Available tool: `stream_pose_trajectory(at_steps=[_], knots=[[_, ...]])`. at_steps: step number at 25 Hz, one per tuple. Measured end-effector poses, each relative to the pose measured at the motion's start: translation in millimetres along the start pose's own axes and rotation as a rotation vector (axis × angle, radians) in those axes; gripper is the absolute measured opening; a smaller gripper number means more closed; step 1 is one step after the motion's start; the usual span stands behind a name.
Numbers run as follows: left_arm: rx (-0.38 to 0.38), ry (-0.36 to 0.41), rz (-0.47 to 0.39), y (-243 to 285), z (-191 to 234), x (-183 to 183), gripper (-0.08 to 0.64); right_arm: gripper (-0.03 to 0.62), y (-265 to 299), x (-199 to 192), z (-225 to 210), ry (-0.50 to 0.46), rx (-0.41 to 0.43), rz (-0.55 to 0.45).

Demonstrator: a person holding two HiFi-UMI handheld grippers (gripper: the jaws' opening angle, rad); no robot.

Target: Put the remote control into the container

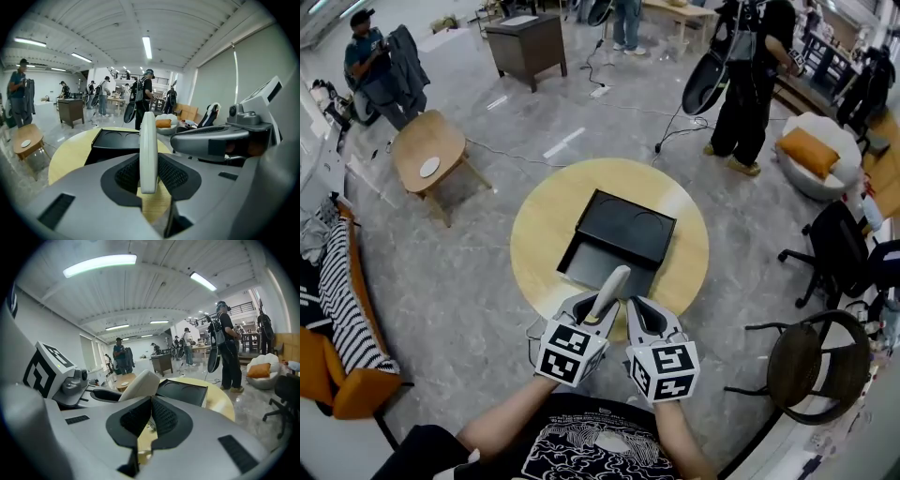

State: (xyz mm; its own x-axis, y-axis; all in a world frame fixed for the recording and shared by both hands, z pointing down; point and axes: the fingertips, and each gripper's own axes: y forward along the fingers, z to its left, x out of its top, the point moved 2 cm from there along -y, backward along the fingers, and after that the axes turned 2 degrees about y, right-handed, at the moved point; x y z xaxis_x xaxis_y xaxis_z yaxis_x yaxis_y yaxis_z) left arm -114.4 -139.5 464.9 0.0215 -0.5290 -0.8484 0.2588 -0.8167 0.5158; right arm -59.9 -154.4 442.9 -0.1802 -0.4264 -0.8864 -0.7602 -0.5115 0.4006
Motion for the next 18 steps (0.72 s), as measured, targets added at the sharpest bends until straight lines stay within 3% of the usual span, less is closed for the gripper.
stream_pose_trajectory(at_steps=[18], knots=[[-0.218,0.281,0.168,61.3,58.3,-6.1,0.112,0.023,51.3,7.2,-17.8,0.080,-0.206,0.020]])
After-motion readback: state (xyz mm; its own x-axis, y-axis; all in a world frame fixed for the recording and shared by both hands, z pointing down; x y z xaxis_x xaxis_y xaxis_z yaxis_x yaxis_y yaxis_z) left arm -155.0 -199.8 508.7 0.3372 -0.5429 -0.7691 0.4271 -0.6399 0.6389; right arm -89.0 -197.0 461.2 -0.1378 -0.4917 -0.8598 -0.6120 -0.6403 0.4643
